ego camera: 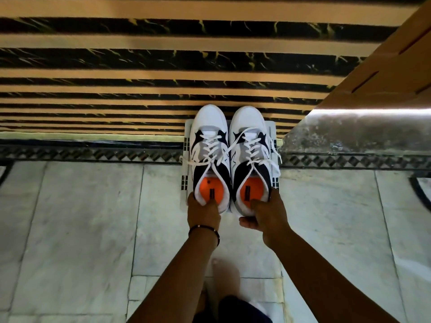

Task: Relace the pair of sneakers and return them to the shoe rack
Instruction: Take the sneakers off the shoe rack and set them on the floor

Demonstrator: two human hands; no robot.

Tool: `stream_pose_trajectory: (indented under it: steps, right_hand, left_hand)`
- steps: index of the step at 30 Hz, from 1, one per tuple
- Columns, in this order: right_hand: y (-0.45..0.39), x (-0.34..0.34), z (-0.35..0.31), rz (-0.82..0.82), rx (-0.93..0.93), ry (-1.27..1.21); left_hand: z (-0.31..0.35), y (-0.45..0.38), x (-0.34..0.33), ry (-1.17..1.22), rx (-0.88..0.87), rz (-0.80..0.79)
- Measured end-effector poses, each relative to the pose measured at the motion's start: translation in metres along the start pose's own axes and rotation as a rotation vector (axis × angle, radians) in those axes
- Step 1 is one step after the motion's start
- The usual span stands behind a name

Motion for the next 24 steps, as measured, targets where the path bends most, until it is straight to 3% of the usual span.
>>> stream_pose_trajectory:
  steps: [4, 8, 16, 24]
  right_hand:
    - [0.009, 0.006, 0.007, 0.015, 0.02, -0.041]
    - [0.038, 0.018, 0.033, -0.007, 0.027, -0.087]
    - [0.137, 0.042, 0.119, 0.004, 0.079, -0.209]
    - [0.201, 0.062, 0.203, -0.006, -0.035, -0.151]
  left_hand:
    - [0.003, 0.019, 0.005, 0.101, -0.046, -0.017]
    - [-0.038, 0.037, 0.02, 0.137, -0.089, 0.022]
    - [-0.106, 0.135, 0.061, -0.027, -0.199, 0.04]
    - [-0.202, 0.179, 0.106, -0.062, -0.114, 0.04]
Point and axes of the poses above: each hand's wrist, its own y-axis away from the middle knuckle, its own x-axis out of the back of the hand, z = x × y, the point moved 4 cm from there along -y, towards the middle knuckle, and after that the axes turned 1 degree about -y, right-handed, at the moved point
